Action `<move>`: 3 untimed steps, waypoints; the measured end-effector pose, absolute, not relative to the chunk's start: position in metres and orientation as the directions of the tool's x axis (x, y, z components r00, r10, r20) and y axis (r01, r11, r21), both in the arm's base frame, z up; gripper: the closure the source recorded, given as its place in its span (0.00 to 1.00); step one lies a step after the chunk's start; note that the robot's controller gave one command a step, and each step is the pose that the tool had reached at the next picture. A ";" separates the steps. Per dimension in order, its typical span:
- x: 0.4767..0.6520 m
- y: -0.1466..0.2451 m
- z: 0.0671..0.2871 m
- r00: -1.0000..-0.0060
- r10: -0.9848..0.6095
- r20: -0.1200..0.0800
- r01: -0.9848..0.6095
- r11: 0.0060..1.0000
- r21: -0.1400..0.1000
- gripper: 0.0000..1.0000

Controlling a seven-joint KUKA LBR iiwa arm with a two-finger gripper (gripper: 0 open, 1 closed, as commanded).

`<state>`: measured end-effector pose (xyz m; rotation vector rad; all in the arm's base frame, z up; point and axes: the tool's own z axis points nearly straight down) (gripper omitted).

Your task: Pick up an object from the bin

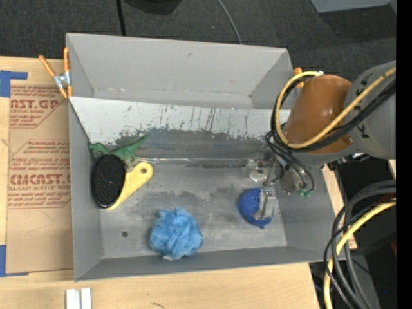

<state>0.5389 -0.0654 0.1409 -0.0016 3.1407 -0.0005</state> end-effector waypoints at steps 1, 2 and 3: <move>0.520 -0.089 0.098 -0.993 0.119 -0.005 0.119 0.993 0.001 0.00; 0.512 -0.107 0.111 -0.997 0.077 0.008 0.077 0.997 0.000 0.00; 0.512 -0.110 0.142 -0.996 0.085 -0.005 0.085 0.996 0.001 0.00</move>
Offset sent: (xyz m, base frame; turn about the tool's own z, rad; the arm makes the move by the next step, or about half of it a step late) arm -0.0252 -0.0547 0.0164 -0.0106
